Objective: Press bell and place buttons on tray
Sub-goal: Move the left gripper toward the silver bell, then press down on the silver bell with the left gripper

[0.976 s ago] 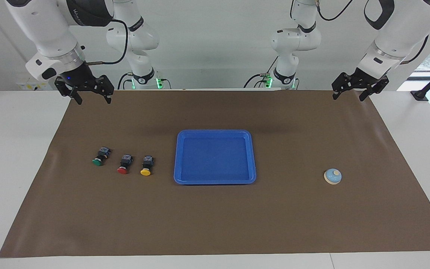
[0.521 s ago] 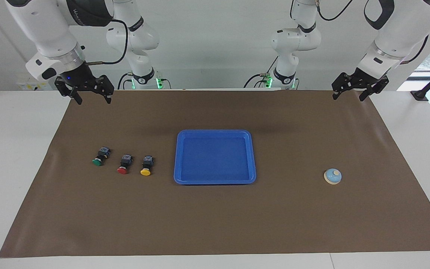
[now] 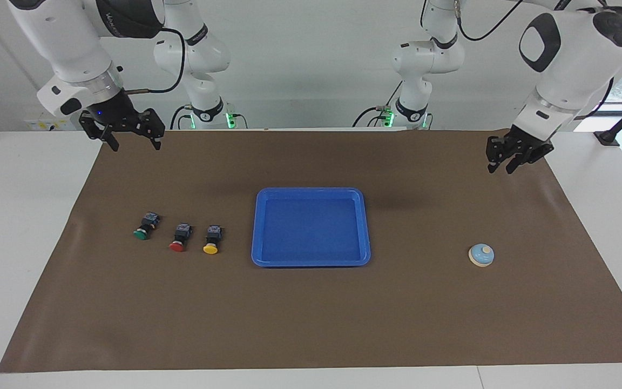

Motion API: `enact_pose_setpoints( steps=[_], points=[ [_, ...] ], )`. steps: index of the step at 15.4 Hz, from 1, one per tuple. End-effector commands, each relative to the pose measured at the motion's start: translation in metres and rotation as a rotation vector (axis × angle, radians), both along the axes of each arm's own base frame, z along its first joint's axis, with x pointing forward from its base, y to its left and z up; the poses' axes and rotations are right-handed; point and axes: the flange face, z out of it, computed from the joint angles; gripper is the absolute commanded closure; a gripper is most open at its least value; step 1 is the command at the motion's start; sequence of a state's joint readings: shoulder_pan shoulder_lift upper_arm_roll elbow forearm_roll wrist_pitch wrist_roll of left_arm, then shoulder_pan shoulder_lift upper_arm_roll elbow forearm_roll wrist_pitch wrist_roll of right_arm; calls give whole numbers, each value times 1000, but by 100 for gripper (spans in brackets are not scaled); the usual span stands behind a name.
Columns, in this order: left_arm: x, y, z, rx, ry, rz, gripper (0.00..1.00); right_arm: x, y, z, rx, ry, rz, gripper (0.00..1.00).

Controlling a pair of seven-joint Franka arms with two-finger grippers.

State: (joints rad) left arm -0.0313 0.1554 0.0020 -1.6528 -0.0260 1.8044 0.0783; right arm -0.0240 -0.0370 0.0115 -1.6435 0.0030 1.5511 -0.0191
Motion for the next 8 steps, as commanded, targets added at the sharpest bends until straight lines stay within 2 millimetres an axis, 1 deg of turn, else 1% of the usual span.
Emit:
enact_pose_setpoints(
  steps=[1, 2, 3, 4, 5, 6, 7, 8],
  points=[
    [36, 15, -30, 10, -43, 49, 100, -2, -3, 3, -13, 1, -14, 0],
    [47, 17, -48, 10, -59, 53, 100, -2, -3, 3, -13, 1, -14, 0],
    [55, 15, -65, 8, -65, 53, 100, -2, -3, 3, -13, 1, -14, 0],
    [61, 17, -75, 8, -83, 57, 100, -2, -3, 3, -13, 1, -14, 0],
    [63, 20, -79, 12, -92, 57, 100, -2, -3, 3, -13, 1, -14, 0],
    [63, 26, -89, 14, -88, 65, 100, -2, -3, 3, -13, 1, -14, 0],
    [64, 26, -102, 15, -83, 65, 100, -2, -3, 3, -13, 1, -14, 0],
    [60, 25, -115, 14, -79, 64, 100, -2, -3, 3, -13, 1, -14, 0]
  ],
)
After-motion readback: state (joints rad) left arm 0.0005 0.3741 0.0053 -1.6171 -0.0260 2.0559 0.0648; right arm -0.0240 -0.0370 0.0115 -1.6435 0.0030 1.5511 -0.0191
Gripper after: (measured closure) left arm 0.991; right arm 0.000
